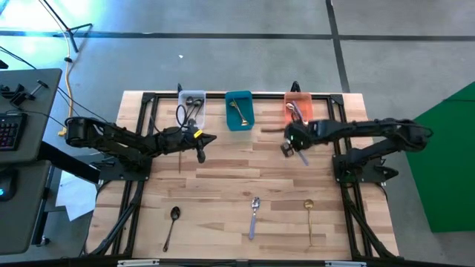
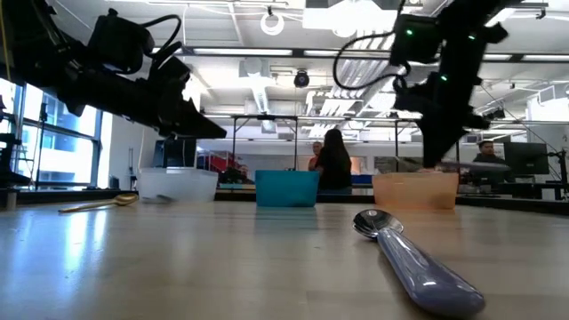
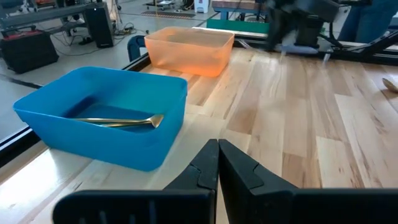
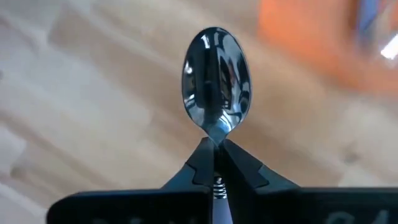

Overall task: Sort silverware by color (type)
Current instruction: Put the top purple spoon into the orange bin

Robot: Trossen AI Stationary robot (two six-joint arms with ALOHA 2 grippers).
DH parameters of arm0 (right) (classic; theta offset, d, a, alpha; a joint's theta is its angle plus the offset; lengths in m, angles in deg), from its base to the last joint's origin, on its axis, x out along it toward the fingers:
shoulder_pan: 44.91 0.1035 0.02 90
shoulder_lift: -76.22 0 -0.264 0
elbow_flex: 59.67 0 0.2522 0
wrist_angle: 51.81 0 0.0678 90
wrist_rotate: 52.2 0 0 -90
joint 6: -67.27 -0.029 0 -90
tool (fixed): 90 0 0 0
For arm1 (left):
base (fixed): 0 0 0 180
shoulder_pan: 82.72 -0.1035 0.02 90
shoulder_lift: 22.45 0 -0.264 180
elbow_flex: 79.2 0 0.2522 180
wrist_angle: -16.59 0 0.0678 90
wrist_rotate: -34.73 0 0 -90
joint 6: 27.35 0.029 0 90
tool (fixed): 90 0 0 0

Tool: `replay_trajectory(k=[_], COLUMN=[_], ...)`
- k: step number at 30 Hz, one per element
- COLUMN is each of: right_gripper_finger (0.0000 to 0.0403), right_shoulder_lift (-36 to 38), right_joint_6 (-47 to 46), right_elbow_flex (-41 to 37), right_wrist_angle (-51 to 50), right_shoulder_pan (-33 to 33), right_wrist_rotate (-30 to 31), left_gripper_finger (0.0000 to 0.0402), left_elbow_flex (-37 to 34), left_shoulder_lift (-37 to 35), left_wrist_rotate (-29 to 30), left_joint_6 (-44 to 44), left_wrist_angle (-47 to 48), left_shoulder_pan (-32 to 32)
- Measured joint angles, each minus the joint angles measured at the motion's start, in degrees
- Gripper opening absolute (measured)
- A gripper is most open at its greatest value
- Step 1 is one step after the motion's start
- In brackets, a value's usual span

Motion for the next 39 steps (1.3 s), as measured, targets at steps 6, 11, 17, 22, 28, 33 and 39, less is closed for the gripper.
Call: replay_trajectory(k=[6, 11, 17, 22, 28, 33, 39], right_gripper_finger=[0.0005, 0.0006, 0.0006, 0.0006, 0.0007, 0.0009, 0.005], right_shoulder_lift=[0.1, -1.3, -8.8, -17.0, -23.9, -25.6, -24.7], right_joint_6=[13.8, 22.7, 31.3, 36.1, 37.8, 38.9, 39.8], right_elbow_flex=[10.0, 14.7, 15.8, 15.8, 15.8, 15.8, 15.8], right_wrist_angle=[-1.8, 0.1, 7.0, 11.6, 13.1, 13.9, 13.1], right_shoulder_pan=[-11.9, -23.2, -34.5, -39.9, -41.8, -41.8, -41.2], right_wrist_rotate=[2.1, 1.7, -2.7, -5.9, -8.1, -8.4, -8.4], left_gripper_finger=[0.0001, 0.0, 0.0, 0.0, 0.0, 0.0, 0.0], left_elbow_flex=[0.0, 0.0, 0.0, 0.0, 0.0, 0.0, 0.0], left_shoulder_lift=[0.0, 0.0, 0.0, 0.0, 0.0, 0.0, 0.0], left_wrist_rotate=[0.0, 0.0, 0.0, 0.0, 0.0, 0.0, 0.0], left_joint_6=[0.0, 0.0, 0.1, -0.4, -0.5, -0.5, -2.0], left_wrist_angle=[-0.2, -0.2, -0.2, -0.2, -0.2, -0.2, -0.2], left_shoulder_pan=[0.2, 0.2, 0.2, 0.2, 0.1, 0.0, 0.0])
